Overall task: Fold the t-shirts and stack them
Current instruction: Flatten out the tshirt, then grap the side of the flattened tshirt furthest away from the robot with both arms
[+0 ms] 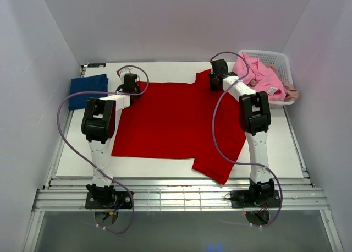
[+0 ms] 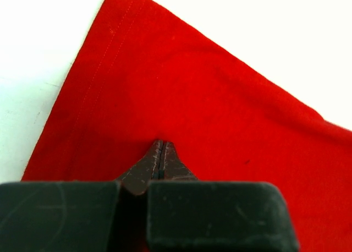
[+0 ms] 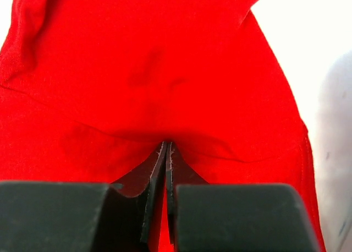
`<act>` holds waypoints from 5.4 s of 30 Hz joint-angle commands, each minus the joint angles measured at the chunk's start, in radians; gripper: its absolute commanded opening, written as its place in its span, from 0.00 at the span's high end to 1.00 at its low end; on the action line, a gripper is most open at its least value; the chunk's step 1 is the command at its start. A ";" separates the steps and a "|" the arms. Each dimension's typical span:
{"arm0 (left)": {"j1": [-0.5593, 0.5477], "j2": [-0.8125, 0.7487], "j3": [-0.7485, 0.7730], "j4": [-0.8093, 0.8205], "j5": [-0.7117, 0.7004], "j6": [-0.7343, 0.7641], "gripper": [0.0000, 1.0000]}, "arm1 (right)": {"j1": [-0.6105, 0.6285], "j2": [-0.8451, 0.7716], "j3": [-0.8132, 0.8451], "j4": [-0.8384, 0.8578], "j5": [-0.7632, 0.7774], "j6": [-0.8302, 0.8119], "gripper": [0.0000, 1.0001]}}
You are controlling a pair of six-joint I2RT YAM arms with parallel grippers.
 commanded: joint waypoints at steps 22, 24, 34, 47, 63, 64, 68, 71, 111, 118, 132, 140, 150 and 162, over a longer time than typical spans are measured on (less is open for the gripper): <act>-0.023 -0.363 -0.003 -0.101 0.050 0.046 0.26 | -0.095 -0.389 -0.101 0.102 -0.284 -0.040 0.25; -0.023 -0.368 0.031 -0.158 0.019 0.072 0.26 | -0.093 -0.394 -0.130 0.099 -0.285 -0.037 0.25; -0.021 -0.150 0.166 -0.221 -0.114 0.119 0.30 | -0.095 -0.117 0.055 0.003 -0.375 0.058 0.31; -0.018 -0.093 0.355 -0.243 -0.119 0.179 0.28 | -0.127 -0.173 0.123 0.021 -0.255 0.133 0.25; 0.063 -0.101 0.165 0.036 0.106 0.310 0.25 | -0.138 -0.069 0.163 0.027 -0.295 0.044 0.30; 0.082 -0.098 0.146 0.064 0.123 0.309 0.25 | -0.138 -0.069 0.139 0.033 -0.291 0.027 0.30; 0.114 -0.051 0.145 0.070 0.192 0.360 0.25 | -0.139 -0.093 0.043 0.102 -0.271 0.006 0.31; 0.128 -0.057 0.103 0.076 0.234 0.357 0.26 | -0.139 -0.100 0.014 0.088 -0.298 0.003 0.29; 0.143 0.339 0.547 -0.188 0.185 0.359 0.22 | -0.195 0.249 0.376 0.102 -0.343 0.049 0.27; 0.143 0.325 0.530 -0.178 0.180 0.359 0.30 | -0.198 0.299 0.414 0.141 -0.401 0.102 0.42; 0.145 0.284 0.484 -0.217 0.188 0.319 0.69 | -0.198 0.298 0.392 0.173 -0.429 0.147 0.62; 0.138 0.220 0.401 -0.197 0.216 0.303 0.41 | -0.199 0.290 0.390 0.158 -0.429 0.131 0.62; 0.123 0.186 0.381 -0.218 0.176 0.311 0.44 | -0.198 0.275 0.367 0.156 -0.433 0.139 0.62; 0.125 0.266 0.499 -0.194 0.173 0.354 1.00 | -0.198 0.301 0.352 0.262 -0.496 0.193 0.92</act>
